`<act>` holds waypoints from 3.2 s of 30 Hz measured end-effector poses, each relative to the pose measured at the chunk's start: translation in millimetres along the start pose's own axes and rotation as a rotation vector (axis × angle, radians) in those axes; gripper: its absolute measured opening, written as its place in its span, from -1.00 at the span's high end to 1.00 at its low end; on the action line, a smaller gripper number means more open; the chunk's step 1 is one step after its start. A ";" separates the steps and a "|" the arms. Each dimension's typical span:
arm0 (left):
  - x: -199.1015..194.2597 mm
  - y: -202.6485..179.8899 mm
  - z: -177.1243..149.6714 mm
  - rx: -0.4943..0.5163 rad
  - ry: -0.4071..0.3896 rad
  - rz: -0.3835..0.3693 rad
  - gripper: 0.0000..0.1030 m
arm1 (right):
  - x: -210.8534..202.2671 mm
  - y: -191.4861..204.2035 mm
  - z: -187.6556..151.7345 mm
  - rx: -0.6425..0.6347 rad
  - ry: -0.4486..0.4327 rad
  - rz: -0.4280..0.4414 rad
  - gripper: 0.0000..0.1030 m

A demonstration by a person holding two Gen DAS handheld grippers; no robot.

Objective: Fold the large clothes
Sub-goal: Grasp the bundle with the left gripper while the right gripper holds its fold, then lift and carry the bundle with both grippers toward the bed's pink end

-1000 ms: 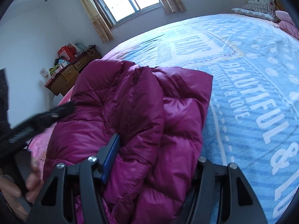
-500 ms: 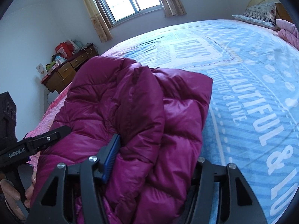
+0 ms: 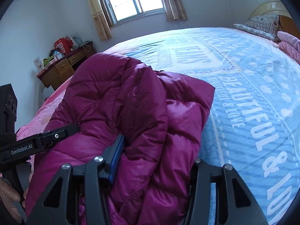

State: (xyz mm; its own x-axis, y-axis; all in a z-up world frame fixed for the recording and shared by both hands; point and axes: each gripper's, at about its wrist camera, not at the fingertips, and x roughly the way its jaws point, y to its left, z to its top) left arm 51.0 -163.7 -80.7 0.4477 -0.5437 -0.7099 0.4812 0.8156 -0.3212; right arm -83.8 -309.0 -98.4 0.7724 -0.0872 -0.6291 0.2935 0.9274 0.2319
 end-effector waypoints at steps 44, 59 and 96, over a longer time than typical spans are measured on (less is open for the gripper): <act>-181.4 140.5 -2.1 -0.057 -0.332 0.406 0.21 | -0.9 231.8 25.0 -0.346 -0.107 0.231 0.60; -164.6 248.0 2.8 -0.167 -0.287 0.620 0.21 | 76.8 312.3 14.0 -0.416 -0.047 0.332 0.60; -131.4 287.0 1.0 -0.194 -0.183 0.740 -0.04 | 73.1 306.9 19.8 -0.371 0.025 0.427 0.63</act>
State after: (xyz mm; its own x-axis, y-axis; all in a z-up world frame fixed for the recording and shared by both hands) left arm 131.0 141.7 -78.9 0.7258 0.1437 -0.6728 -0.1229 0.9893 0.0787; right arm 73.9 -38.0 -58.5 0.7642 0.3286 -0.5551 -0.2636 0.9445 0.1962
